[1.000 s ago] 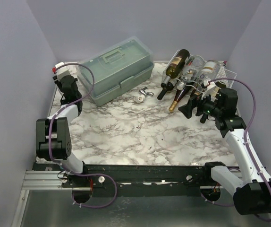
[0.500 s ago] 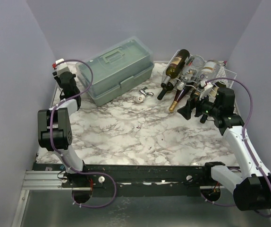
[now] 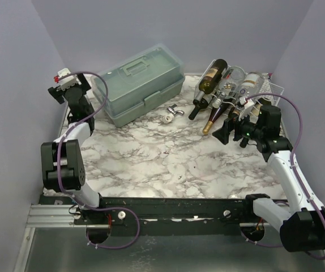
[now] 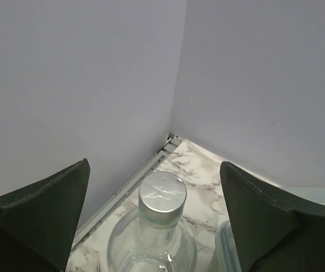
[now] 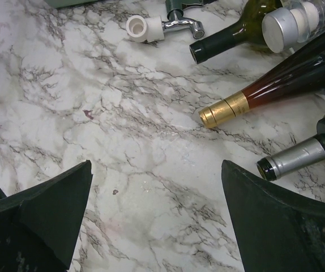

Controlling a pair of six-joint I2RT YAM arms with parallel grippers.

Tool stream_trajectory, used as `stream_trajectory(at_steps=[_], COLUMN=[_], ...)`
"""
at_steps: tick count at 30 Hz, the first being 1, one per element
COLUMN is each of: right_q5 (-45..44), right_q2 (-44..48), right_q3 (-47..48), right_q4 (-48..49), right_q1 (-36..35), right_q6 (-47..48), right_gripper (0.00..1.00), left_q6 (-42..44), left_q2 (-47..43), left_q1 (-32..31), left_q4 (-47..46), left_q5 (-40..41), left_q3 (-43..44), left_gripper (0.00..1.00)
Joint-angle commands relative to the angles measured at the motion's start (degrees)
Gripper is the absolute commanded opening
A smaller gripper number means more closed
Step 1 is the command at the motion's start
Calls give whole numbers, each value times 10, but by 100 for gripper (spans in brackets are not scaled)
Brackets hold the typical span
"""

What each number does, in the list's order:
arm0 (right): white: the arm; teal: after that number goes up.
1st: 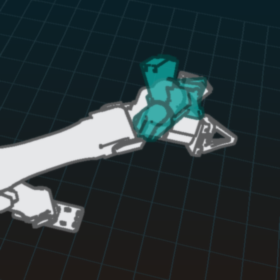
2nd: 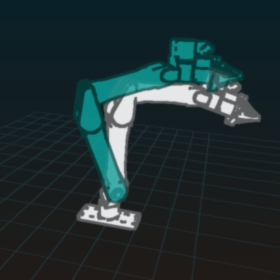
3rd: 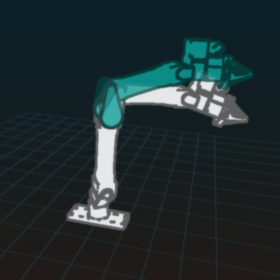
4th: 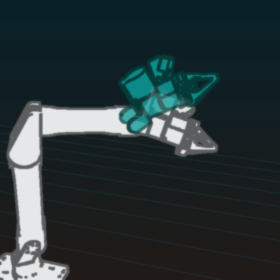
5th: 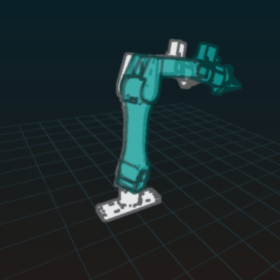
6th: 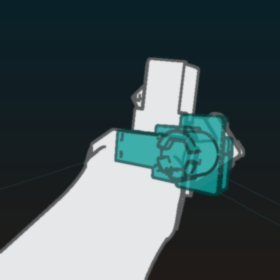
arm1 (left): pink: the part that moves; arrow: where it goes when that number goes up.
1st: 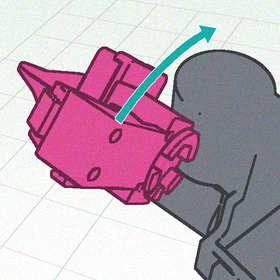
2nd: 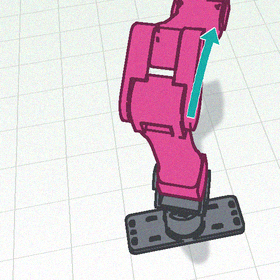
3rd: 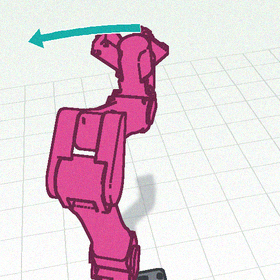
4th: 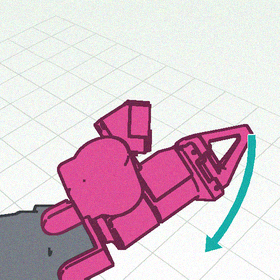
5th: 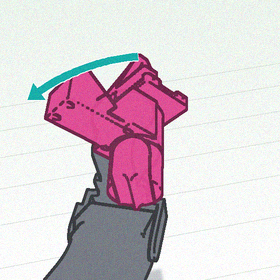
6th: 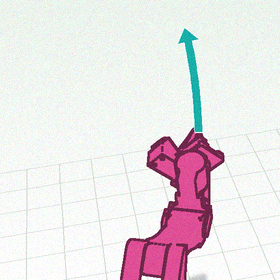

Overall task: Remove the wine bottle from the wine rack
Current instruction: Move the wine bottle to the center of the board.

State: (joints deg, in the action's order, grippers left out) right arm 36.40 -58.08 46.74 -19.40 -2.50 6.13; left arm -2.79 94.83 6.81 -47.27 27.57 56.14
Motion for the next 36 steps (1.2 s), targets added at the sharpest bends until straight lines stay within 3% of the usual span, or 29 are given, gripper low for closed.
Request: stream_trajectory(at_steps=[1, 6, 12, 17, 23, 29, 34, 36], right_q5=[24, 42, 43, 59, 51, -1, -73, -140], right_q2=[12, 26, 38, 42, 40, -3, -47, -62], right_q3=[8, 6, 2, 1, 51, 154, 184, 193], right_q4=[-1, -1, 4, 8, -41, -124, -121, -113], right_q1=[4, 3, 4, 5, 7, 7, 7, 7], right_q6=[13, 14, 17, 19, -13, -91, -187, -228], right_gripper=[99, 100, 100, 100, 100, 100, 100, 100], left_q6=[-36, -121, -208, -227, -220, -205, -156, -137], left_q2=[-94, -209, -338, -425, -501, -546, -589, -604], left_q1=[4, 4, 7, 8, 8, -19, -66, -97], left_q4=[41, 231, 356, 448, 472, 500, 535, 546], left_q5=[-9, -34, -250, -407, -560, -587, -527, -504], left_q3=[-39, -48, -91, -115, -179, -195, -189, -188], left_gripper=[99, 99, 99, 99, 99, 99, 99, 99])
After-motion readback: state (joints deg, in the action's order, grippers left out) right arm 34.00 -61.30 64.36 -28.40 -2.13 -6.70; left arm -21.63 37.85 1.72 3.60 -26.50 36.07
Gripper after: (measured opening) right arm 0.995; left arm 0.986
